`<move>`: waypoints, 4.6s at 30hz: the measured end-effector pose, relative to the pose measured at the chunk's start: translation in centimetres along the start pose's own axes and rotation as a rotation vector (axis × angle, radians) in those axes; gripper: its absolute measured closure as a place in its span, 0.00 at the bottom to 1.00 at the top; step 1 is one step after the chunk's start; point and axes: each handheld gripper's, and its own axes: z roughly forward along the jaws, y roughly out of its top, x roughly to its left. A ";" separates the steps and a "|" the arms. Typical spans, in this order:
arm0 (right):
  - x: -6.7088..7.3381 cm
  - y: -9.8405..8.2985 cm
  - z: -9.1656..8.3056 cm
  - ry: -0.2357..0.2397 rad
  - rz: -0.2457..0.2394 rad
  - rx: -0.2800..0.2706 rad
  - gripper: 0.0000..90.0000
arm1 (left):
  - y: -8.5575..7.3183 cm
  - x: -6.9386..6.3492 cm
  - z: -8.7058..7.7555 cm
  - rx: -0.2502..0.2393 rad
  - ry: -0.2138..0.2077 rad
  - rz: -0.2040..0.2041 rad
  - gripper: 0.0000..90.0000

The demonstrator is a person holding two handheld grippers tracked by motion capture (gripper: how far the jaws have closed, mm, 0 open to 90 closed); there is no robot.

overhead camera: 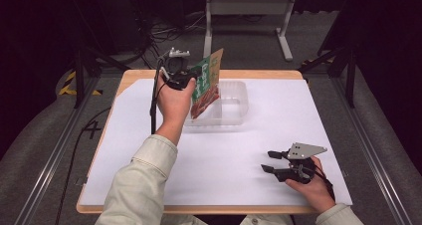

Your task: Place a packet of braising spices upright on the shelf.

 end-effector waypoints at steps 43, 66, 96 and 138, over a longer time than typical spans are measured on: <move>-0.5 0.7 0.5 0.003 0.000 -0.007 0.45 | -1.8 -0.9 -6.8 -0.170 -0.072 0.110 0.43; -2.1 0.4 -1.0 -0.032 0.053 -0.046 0.44 | -6.6 1.3 -13.5 -0.184 -0.143 0.170 0.28; -2.2 0.2 -1.0 -0.021 0.065 -0.058 0.41 | -13.7 5.4 -16.5 -0.136 -0.200 0.258 0.03; -2.5 -0.2 -0.7 -0.010 0.069 -0.051 0.41 | -24.0 6.8 -10.1 0.018 -0.284 0.226 0.03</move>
